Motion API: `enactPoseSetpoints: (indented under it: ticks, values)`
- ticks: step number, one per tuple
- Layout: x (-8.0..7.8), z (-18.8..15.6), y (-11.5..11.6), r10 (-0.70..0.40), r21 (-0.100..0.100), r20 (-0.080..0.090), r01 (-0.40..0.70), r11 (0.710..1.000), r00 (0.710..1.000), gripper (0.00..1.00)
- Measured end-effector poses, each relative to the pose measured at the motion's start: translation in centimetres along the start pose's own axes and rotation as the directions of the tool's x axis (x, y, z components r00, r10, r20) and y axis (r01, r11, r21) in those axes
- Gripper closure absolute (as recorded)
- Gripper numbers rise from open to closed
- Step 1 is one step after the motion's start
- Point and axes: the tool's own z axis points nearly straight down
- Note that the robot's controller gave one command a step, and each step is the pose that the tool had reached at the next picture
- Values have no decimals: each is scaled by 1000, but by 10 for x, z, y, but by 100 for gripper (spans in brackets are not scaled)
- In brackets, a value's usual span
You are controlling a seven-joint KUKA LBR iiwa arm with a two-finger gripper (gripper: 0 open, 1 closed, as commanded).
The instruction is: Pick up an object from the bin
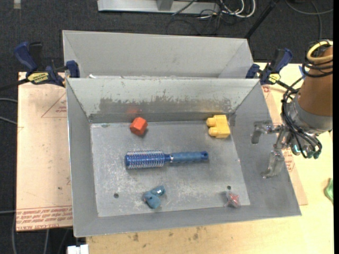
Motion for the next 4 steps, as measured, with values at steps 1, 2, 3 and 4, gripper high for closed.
enactPoseSetpoints:
  ticks: [1,2,3,4]
  values:
    - [-39,161,163,-132,0,10,132,991,991,0]
    - [-49,128,188,-139,0,12,139,990,990,0]
    - [-64,123,185,-84,1,10,84,996,996,0]
    - [-69,161,187,-28,0,4,28,1000,1000,0]
